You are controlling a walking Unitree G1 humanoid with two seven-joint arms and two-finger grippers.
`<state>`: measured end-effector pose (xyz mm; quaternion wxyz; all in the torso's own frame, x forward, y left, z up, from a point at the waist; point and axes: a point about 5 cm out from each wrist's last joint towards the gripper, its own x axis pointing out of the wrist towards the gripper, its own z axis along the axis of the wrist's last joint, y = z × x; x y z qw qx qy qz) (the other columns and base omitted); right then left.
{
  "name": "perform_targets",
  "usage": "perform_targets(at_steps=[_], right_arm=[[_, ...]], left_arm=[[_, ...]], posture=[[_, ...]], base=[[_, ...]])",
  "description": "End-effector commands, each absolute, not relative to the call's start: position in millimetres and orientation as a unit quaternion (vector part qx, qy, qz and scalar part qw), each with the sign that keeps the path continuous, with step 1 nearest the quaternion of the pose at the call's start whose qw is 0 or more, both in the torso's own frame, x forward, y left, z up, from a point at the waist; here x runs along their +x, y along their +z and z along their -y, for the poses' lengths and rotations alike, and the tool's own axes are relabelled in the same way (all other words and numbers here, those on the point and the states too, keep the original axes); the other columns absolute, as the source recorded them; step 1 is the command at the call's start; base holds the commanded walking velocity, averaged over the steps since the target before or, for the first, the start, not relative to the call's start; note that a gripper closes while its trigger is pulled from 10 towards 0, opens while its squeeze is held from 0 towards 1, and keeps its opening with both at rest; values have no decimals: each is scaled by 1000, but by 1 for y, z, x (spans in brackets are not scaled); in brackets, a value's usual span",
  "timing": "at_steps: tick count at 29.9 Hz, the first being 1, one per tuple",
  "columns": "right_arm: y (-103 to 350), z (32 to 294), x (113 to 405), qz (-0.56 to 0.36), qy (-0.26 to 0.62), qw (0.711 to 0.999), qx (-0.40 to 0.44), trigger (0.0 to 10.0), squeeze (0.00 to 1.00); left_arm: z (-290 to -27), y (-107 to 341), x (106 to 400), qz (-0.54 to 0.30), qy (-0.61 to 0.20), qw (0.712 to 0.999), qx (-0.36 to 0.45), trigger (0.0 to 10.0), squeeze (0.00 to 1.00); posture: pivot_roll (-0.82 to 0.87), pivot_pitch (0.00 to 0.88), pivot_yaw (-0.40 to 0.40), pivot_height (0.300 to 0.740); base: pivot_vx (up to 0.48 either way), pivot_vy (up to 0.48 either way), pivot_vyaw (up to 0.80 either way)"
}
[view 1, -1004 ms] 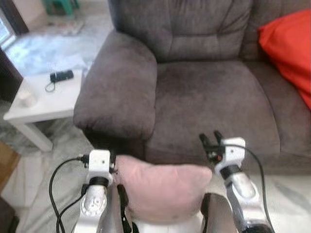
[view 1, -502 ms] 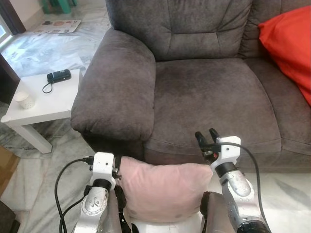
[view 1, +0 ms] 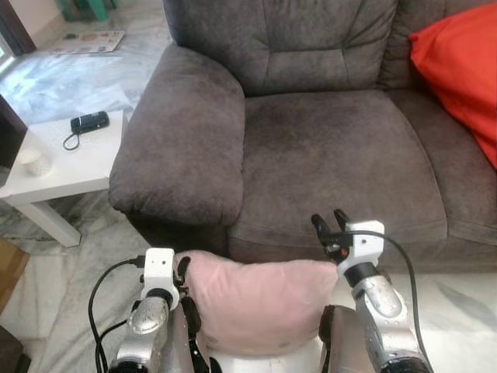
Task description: Move the pillow to the sofa from floor
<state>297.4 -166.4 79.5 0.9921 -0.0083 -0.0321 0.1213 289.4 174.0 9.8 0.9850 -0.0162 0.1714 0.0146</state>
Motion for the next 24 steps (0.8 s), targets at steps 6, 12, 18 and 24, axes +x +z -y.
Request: perform_targets(at_steps=[6,12,18,24], right_arm=[[98,165,298,57,128,990,0,10000,0],[111,165,296,71,131,989,1,10000,0],[118,164,292,75,134,988,1,10000,0],[123,166,285,73,134,988,0,10000,0]], left_arm=[[-177,2,292,-211,30,977,-34,10000,0],[-176,6,300,-212,34,976,-40,10000,0],[-178,11,306,-204,36,977,-51,10000,1000],[-183,16,310,-199,36,979,-32,10000,1000]], posture=[[-116,206,32,516],[-131,237,27,516],[-145,258,22,516],[-159,284,15,516]], base=[[0,0,0],[0,0,0],[0,0,0],[0,0,0]])
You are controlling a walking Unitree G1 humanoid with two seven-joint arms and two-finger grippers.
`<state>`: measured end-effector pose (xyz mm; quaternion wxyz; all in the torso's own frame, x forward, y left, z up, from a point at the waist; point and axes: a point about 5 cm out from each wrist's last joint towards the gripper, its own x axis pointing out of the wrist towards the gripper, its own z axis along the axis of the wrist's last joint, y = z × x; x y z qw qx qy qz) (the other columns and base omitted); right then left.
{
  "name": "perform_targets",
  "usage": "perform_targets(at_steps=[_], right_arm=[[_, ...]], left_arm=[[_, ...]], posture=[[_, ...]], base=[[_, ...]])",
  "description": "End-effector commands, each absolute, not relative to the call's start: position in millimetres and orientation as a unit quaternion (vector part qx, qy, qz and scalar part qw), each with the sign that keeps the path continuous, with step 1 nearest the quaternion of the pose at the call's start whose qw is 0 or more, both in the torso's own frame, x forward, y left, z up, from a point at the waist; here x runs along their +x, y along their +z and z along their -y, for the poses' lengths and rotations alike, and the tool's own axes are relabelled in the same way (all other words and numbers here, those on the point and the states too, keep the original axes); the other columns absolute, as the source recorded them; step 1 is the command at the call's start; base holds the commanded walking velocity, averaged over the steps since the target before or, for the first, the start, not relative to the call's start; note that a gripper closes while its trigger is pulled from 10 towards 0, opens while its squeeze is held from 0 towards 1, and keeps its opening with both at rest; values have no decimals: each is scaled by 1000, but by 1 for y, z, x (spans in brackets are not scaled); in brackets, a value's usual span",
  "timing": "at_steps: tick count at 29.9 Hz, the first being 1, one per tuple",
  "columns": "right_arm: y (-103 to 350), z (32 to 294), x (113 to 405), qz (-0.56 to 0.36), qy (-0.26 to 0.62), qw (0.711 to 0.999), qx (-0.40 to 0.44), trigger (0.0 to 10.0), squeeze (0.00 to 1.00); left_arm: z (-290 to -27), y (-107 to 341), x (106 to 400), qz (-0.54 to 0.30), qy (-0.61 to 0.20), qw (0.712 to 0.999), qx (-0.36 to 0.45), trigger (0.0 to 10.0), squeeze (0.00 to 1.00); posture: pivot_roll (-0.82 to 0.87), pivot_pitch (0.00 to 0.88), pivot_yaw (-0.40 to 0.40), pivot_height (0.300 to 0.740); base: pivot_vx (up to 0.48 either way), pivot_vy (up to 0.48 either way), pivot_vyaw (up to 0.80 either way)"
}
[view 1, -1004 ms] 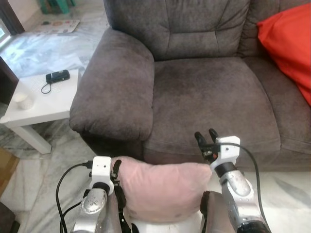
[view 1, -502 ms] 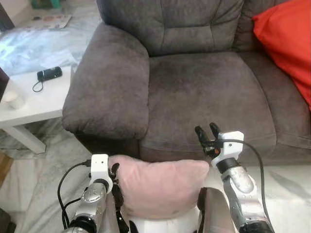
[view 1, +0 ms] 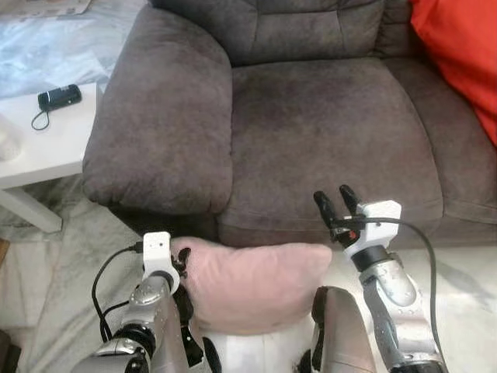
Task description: Move the pillow to the sofa from floor
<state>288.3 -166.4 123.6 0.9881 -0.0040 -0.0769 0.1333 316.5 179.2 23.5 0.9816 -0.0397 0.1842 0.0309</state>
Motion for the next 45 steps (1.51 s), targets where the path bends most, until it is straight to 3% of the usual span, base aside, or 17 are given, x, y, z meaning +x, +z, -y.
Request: perform_targets(at_steps=[1,13,14,34,41,42,43,45], right_arm=[[125,167,283,73,135,988,-1,10000,0],[149,171,274,93,132,987,-2,10000,0],[150,172,273,93,134,987,-3,10000,0],[154,187,255,62,135,989,-24,10000,0],[155,182,255,57,142,988,-22,10000,0],[155,182,255,56,143,988,-22,10000,0],[155,182,255,54,144,988,-22,10000,0],[154,181,255,53,144,988,-22,10000,0]], left_arm=[[-185,16,310,-198,38,979,-32,10000,1000],[-177,21,315,-184,24,982,-39,10000,1000],[-177,22,316,-181,26,982,-45,10000,0],[-171,13,311,-218,49,975,5,10000,0],[-188,10,308,-240,126,962,28,9922,0],[-190,9,307,-243,135,960,32,3216,0],[-193,9,306,-244,144,959,29,0,0],[-193,9,305,-242,143,959,27,0,0]], posture=[[-165,292,12,516],[-200,331,-14,516],[-208,335,-20,516],[-292,355,-76,516],[-291,360,-84,516],[-290,360,-84,516],[-289,359,-85,516],[-289,358,-85,516]], base=[[0,0,0],[0,0,0],[0,0,0],[0,0,0],[0,0,0],[0,0,0],[0,0,0],[0,0,0]])
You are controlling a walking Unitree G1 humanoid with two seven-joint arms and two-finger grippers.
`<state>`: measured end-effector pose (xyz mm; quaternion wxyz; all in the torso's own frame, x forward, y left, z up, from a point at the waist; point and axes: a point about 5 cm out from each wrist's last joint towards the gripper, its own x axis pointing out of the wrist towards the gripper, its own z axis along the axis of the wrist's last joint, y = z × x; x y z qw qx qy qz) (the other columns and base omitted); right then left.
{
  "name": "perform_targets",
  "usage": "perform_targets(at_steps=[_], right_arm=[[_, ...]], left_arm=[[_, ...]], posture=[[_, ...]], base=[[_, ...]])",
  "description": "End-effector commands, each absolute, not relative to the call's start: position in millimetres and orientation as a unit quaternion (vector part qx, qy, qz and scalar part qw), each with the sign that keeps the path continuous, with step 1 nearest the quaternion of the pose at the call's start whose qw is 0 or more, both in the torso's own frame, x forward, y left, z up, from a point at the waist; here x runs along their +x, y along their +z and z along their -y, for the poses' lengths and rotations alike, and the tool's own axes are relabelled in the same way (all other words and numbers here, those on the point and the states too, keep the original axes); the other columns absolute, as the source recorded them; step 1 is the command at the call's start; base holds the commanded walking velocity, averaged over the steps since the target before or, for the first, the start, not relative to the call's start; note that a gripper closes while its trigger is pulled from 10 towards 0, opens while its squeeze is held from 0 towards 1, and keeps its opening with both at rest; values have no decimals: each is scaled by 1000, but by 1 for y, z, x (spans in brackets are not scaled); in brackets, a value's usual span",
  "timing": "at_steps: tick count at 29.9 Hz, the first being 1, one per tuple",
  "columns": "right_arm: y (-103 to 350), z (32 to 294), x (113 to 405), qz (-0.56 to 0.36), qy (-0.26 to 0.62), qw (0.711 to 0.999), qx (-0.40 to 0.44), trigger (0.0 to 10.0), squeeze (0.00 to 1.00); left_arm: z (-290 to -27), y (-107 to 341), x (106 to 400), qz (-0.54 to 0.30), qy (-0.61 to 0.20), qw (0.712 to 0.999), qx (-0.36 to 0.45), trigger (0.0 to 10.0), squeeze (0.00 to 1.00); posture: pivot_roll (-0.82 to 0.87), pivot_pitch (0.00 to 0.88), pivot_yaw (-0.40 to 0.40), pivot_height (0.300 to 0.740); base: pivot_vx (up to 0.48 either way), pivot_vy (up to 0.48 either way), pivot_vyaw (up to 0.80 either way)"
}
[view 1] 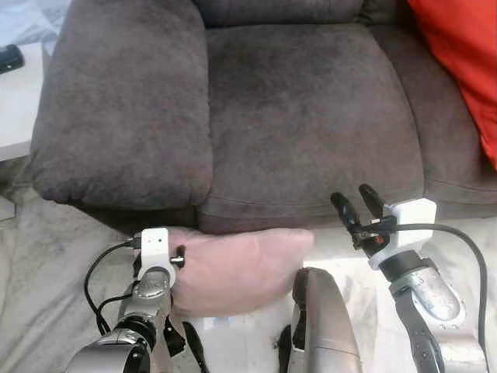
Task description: Move the pillow to the sofa from floor
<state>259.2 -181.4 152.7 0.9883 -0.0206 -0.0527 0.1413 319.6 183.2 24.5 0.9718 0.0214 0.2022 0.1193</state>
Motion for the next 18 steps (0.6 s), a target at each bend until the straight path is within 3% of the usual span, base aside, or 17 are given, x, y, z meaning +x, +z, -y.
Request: perform_targets(at_steps=[1,18], right_arm=[[154,181,255,53,144,988,-22,10000,0],[152,182,255,50,141,989,-20,10000,0]], left_arm=[[-193,9,305,-242,143,959,27,0,0],[-188,6,303,-244,127,961,10,0,0]], posture=[[-289,358,-85,516],[-279,350,-74,516]], base=[[0,0,0],[0,0,0]])
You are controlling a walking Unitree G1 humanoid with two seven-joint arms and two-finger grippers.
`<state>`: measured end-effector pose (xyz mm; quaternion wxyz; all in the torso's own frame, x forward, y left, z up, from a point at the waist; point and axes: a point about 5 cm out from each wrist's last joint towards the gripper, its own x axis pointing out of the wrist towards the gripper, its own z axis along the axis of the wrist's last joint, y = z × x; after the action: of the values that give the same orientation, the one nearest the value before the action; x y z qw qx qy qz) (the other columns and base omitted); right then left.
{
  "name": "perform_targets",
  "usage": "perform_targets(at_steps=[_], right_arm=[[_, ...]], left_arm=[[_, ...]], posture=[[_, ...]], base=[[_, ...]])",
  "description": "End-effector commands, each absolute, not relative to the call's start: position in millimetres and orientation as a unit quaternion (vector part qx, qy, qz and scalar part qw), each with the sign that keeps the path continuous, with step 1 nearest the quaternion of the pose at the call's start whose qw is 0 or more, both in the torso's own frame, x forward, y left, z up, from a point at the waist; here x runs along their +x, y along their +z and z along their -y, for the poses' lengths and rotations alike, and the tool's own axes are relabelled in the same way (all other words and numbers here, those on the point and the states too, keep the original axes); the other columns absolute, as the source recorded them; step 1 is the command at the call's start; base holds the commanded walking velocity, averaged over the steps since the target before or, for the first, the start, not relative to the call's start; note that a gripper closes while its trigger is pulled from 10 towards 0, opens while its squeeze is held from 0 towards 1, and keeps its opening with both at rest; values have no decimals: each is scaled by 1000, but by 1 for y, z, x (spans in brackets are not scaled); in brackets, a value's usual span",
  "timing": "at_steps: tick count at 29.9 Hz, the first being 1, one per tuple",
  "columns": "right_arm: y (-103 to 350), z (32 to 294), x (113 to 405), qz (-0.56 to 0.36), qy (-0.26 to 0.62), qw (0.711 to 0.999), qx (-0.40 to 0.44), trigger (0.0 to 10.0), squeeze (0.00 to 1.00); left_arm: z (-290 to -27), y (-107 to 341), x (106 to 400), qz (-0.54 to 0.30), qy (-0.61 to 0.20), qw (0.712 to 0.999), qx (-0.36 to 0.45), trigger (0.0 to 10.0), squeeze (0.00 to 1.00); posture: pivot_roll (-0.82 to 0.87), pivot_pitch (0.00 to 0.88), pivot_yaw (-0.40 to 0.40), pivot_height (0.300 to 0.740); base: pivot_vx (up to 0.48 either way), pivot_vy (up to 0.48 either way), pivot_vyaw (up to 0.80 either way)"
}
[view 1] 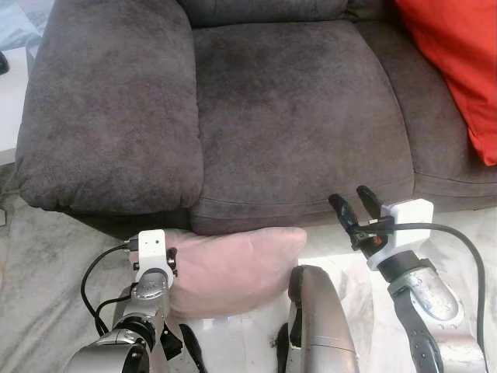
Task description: Move the pillow to the sofa from floor
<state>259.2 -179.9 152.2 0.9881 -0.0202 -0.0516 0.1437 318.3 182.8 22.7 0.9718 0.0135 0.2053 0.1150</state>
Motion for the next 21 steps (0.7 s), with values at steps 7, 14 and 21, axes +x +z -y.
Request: perform_targets(at_steps=[7,14,21], right_arm=[[151,180,256,49,142,989,-18,10000,0],[149,178,259,49,142,988,-16,10000,0],[148,175,263,51,142,988,-11,10000,0]], left_arm=[[-189,5,303,-243,126,962,8,0,0],[-186,10,305,-220,115,969,21,0,0],[-184,13,307,-206,104,973,30,0,0]], posture=[[-275,350,-74,516],[-268,339,-71,516],[-249,322,-61,516]], base=[[0,0,0],[0,0,0],[0,0,0]])
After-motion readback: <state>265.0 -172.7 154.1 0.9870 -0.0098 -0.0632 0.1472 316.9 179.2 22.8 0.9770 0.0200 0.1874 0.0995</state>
